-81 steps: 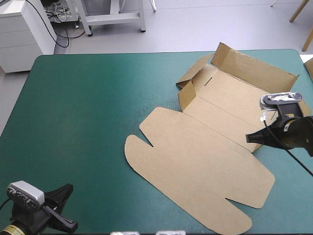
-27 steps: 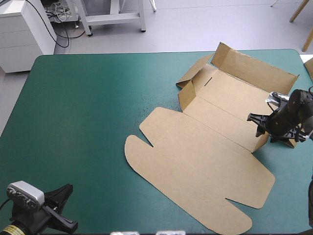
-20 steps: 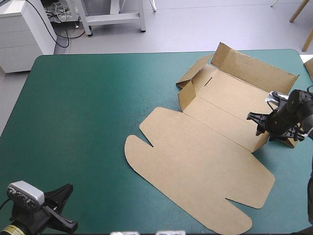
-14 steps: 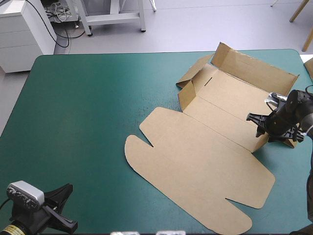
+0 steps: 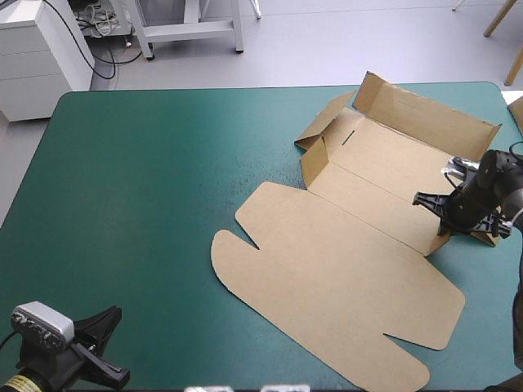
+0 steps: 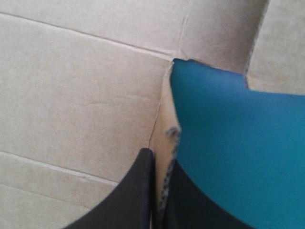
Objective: Fold the box
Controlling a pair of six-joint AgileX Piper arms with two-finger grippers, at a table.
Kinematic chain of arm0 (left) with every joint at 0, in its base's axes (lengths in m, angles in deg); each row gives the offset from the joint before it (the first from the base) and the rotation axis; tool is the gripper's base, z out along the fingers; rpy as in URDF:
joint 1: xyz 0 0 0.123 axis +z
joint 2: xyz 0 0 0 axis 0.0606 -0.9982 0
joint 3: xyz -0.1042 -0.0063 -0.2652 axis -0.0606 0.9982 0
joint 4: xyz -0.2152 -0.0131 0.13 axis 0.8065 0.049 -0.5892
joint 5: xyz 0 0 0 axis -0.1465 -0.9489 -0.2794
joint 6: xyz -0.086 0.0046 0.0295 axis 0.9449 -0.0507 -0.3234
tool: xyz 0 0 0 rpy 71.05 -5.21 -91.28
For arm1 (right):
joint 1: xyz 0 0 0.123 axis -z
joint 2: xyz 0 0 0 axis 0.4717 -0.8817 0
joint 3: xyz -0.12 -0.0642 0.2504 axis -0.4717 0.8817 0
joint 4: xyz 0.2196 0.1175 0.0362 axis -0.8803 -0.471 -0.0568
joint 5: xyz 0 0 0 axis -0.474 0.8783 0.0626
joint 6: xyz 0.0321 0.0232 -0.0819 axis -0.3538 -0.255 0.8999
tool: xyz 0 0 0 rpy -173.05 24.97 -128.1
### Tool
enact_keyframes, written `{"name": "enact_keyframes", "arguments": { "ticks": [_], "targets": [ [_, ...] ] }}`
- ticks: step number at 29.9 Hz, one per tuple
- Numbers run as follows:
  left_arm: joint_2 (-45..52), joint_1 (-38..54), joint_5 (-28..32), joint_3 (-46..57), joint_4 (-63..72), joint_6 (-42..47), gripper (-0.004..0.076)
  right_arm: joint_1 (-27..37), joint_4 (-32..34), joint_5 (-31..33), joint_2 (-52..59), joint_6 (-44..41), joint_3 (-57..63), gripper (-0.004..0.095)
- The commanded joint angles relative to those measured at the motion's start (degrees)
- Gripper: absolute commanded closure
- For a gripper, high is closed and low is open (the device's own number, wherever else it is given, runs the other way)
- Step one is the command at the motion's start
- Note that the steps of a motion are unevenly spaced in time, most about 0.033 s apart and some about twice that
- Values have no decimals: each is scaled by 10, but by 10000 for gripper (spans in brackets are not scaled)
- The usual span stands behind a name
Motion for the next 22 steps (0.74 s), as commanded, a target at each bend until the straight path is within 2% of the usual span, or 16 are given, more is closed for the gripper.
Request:
{"name": "enact_keyframes", "arguments": {
  "ticks": [1,12,16,22],
  "targets": [
    [-10,-3,41,-13,4,2,731,4,13,-11,21,29,-16,928],
    [-10,-3,42,-13,-3,2,731,1,55,-16,3,138,-36,927],
    [-10,-3,42,-11,-3,2,731,1,58,5,-21,159,-88,927],
    [-10,-3,42,-11,-3,2,731,-28,78,73,-83,203,-199,927]
  ]
}}
